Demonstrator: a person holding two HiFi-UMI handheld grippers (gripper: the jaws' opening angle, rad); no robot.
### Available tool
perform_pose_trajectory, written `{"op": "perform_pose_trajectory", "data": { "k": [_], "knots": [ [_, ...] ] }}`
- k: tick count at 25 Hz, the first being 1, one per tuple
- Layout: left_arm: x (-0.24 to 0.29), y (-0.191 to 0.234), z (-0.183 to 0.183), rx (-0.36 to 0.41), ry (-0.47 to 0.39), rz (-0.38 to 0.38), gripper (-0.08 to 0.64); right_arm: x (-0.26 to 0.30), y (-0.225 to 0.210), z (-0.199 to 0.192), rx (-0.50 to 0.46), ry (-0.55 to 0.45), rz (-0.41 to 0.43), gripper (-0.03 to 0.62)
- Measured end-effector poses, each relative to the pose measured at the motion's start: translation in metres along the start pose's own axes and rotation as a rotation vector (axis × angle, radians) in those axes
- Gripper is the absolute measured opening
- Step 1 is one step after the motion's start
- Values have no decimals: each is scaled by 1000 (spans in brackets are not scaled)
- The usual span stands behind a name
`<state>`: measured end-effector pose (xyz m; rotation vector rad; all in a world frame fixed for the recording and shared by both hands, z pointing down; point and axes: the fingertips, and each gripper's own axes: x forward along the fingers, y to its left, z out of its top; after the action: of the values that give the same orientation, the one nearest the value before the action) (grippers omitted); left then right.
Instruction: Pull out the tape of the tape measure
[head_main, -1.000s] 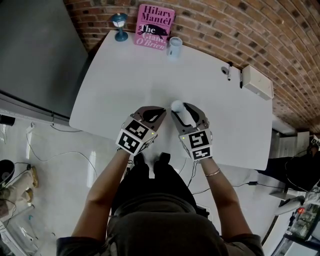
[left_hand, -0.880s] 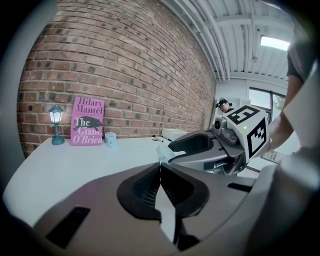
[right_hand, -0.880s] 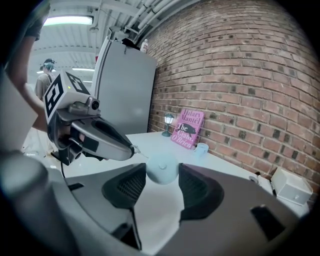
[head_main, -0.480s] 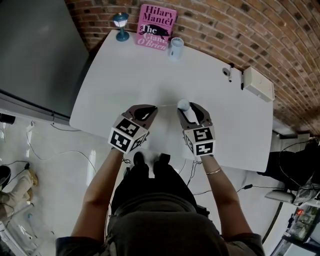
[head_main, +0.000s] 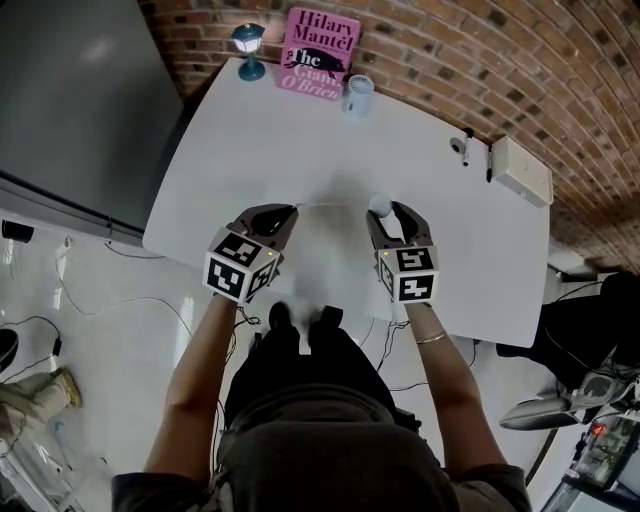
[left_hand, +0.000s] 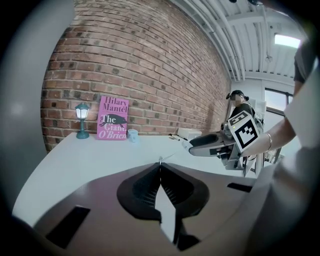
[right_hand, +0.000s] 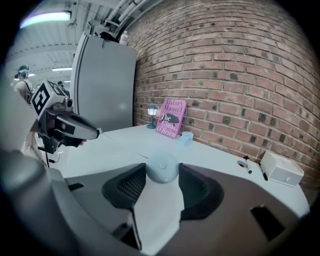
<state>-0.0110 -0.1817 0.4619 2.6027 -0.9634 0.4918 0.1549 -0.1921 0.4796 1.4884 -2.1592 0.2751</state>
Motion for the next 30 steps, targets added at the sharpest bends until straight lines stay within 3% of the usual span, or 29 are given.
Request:
{"op": "perform_pose_trajectory", "data": {
  "k": [10, 15, 22, 27, 30],
  "knots": [
    [-18, 27, -8, -38, 7, 92, 23, 3, -14, -7, 63, 24, -58, 209],
    [-29, 40, -11, -31, 22, 120, 23, 3, -10, -2, 33, 15, -50, 209],
    [-49, 65, -18, -73, 25, 200, 23, 5, -19, -11, 120, 40, -92, 209],
    [-64, 82, -25, -77, 36, 238, 23, 6, -16, -8, 97, 36, -83, 209],
    [-75, 96, -29, -109, 27, 287, 23, 5, -20, -10, 131, 42, -113, 209]
  ]
}}
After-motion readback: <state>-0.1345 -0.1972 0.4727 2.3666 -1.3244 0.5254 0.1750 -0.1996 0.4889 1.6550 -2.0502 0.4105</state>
